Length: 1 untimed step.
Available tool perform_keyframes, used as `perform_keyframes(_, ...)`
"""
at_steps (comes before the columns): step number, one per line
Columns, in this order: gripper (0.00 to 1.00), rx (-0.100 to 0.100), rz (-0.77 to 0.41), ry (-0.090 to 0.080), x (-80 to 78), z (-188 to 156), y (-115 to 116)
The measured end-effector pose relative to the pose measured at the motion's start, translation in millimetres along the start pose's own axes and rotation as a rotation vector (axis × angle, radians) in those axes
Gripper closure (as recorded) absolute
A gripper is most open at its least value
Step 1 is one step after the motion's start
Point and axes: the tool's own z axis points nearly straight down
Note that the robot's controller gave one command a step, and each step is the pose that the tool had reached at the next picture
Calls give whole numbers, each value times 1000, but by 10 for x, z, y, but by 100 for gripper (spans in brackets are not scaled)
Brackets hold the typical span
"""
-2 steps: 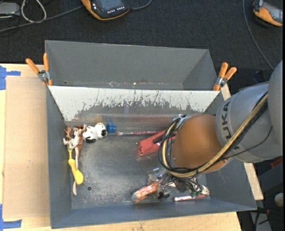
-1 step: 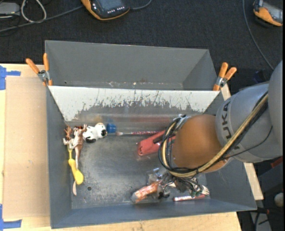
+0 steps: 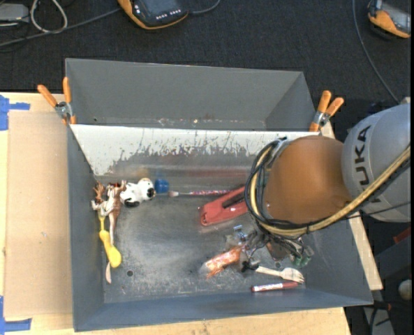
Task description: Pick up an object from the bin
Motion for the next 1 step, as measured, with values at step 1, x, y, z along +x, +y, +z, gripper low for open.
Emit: perform_keyframes(1,100,-2,15,8,39,-894,-98)
